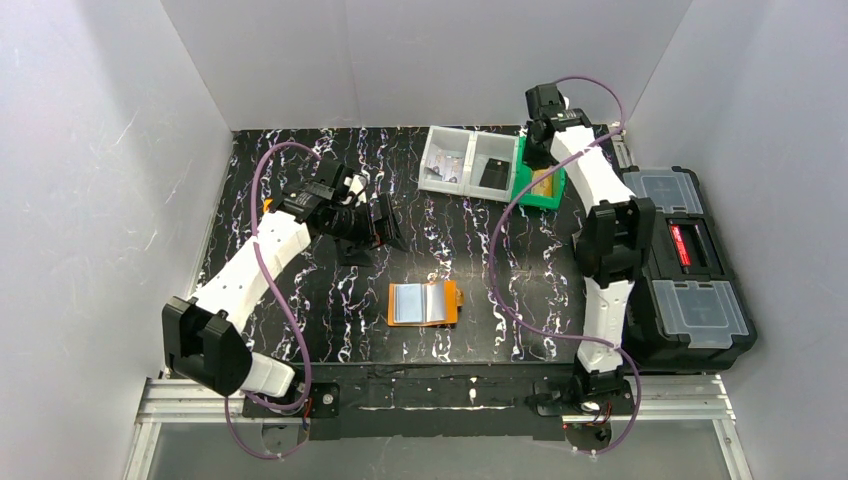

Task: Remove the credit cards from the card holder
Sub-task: Place the credit card in the storage box, then remove the credit card from the card holder.

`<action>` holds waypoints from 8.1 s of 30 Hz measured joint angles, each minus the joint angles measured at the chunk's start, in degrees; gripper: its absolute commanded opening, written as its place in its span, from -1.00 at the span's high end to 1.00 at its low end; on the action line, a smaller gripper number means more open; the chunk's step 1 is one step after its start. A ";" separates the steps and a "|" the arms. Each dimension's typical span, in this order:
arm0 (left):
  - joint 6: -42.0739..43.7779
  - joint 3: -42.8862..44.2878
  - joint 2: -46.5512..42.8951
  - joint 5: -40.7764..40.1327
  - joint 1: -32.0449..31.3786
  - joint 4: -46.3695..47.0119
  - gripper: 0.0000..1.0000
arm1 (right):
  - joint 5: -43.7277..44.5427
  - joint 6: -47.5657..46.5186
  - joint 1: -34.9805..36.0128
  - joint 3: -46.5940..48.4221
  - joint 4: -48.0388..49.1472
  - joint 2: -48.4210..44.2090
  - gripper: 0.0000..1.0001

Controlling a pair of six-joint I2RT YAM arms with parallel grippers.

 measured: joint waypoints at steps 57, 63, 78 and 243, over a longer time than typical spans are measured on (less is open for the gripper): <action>2.99 4.85 1.95 -2.51 0.00 -4.26 -0.97 | -14.01 2.69 -8.33 16.17 -5.70 5.11 -0.19; 2.91 2.97 1.18 -4.28 0.00 -3.69 -0.97 | -19.37 7.41 -5.55 -10.58 -0.66 -17.09 -0.18; 0.24 -9.33 -2.51 -9.92 0.50 -1.57 -0.96 | -27.91 21.35 26.82 -47.60 11.78 -38.01 -0.06; -7.30 -6.43 26.40 3.08 -12.55 23.85 0.04 | -26.95 17.25 28.52 -54.29 15.08 -39.85 0.02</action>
